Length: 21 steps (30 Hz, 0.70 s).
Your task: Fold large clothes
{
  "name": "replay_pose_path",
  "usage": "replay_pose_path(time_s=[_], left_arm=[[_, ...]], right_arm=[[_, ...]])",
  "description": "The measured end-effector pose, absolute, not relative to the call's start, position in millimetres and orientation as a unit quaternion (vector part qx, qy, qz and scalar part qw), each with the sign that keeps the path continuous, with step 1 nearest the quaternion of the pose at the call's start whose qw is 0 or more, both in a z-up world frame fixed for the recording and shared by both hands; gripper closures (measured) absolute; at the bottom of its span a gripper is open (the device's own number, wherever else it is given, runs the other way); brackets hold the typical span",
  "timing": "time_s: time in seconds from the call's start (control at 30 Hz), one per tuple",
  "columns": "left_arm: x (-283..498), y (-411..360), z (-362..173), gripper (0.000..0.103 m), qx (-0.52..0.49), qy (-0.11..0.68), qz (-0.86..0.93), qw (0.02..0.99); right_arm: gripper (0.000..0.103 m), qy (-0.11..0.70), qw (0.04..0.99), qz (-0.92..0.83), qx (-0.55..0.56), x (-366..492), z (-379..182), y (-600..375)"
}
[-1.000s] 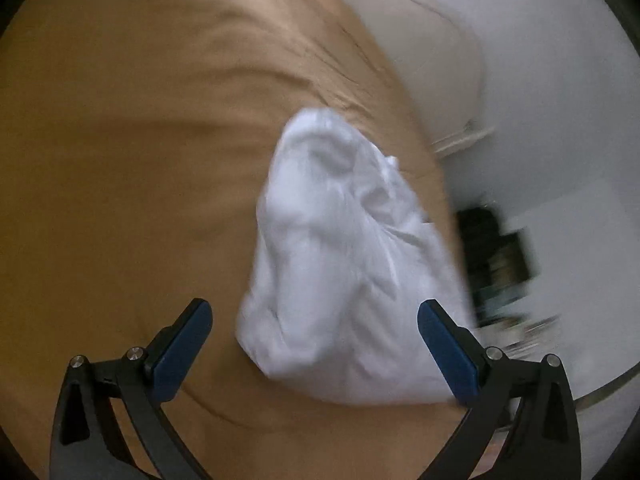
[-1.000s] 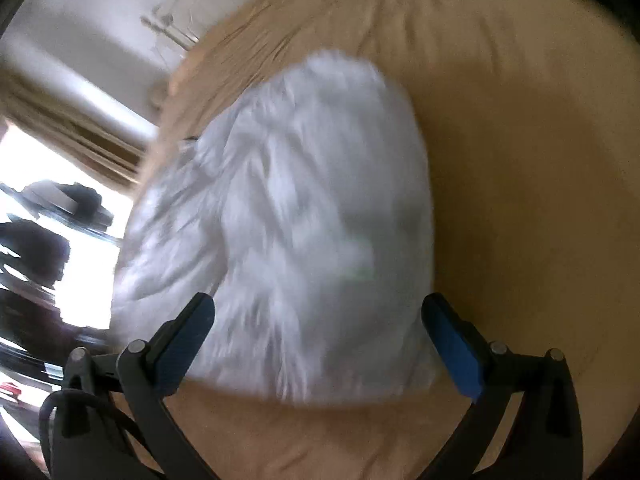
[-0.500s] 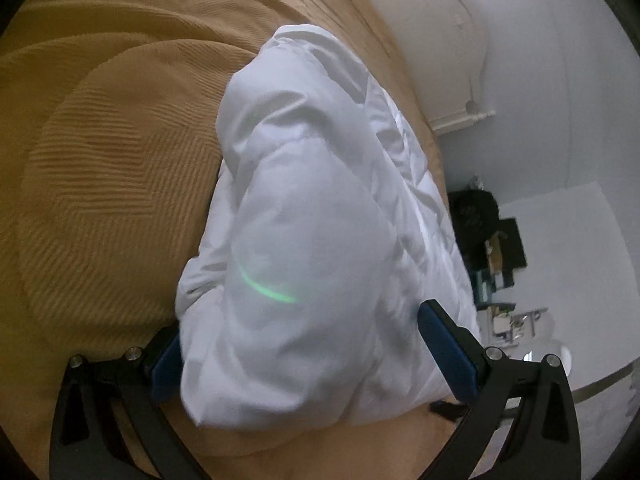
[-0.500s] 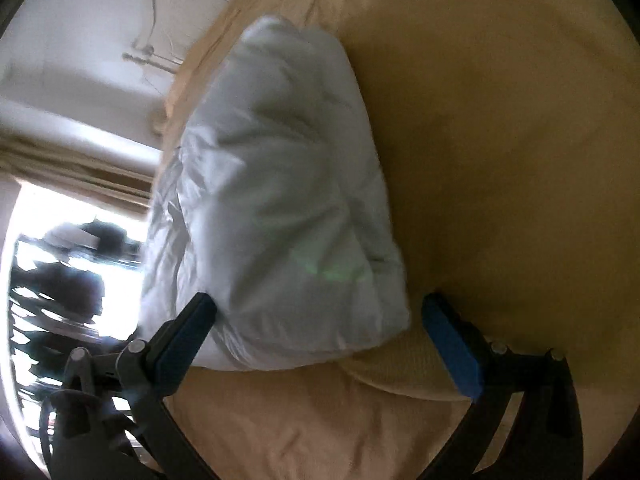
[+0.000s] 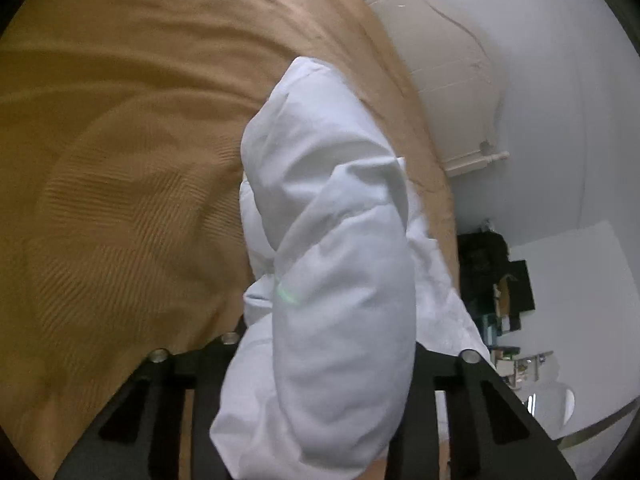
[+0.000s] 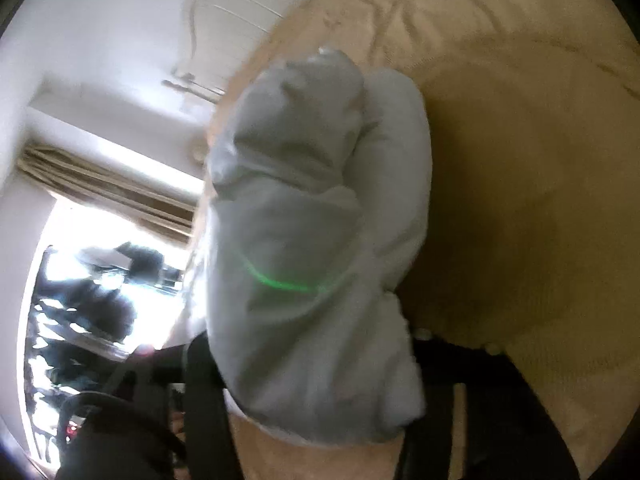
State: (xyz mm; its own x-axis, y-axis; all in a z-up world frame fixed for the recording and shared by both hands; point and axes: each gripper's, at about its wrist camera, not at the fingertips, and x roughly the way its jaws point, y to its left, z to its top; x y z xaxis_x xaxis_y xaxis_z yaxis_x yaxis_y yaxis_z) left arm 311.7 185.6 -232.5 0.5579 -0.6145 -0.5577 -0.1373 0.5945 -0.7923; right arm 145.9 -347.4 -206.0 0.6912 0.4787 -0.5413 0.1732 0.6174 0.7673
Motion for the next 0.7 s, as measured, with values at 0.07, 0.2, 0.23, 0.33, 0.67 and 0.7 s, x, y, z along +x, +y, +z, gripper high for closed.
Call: replay_pose_path(time_s=[0.07, 0.2, 0.23, 0.33, 0.67, 0.7], left_arm=[[291, 192, -217, 0.070, -0.421, 0.444, -0.162, 0.774], [234, 208, -217, 0.069, -0.411, 0.475, -0.171, 0.760], [228, 209, -227, 0.067, -0.403, 0.488, -0.170, 0.755], [216, 222, -273, 0.052, -0.432, 0.513, -0.166, 0.723], [217, 219, -275, 0.049, -0.415, 0.502, -0.177, 0.738], [218, 216, -276, 0.048, -0.417, 0.503, -0.174, 0.737]], right_arm=[[0.058, 0.376, 0.818, 0.101, 0.424, 130, -190, -342], [0.058, 0.394, 0.807, 0.118, 0.423, 70, -177, -336], [0.058, 0.405, 0.801, 0.117, 0.425, 55, -184, -336], [0.037, 0.461, 0.772, 0.090, 0.429, 34, -230, -335], [0.015, 0.464, 0.830, -0.047, 0.308, 1, -191, -352], [0.015, 0.453, 0.851, -0.060, 0.259, 3, -175, -337]])
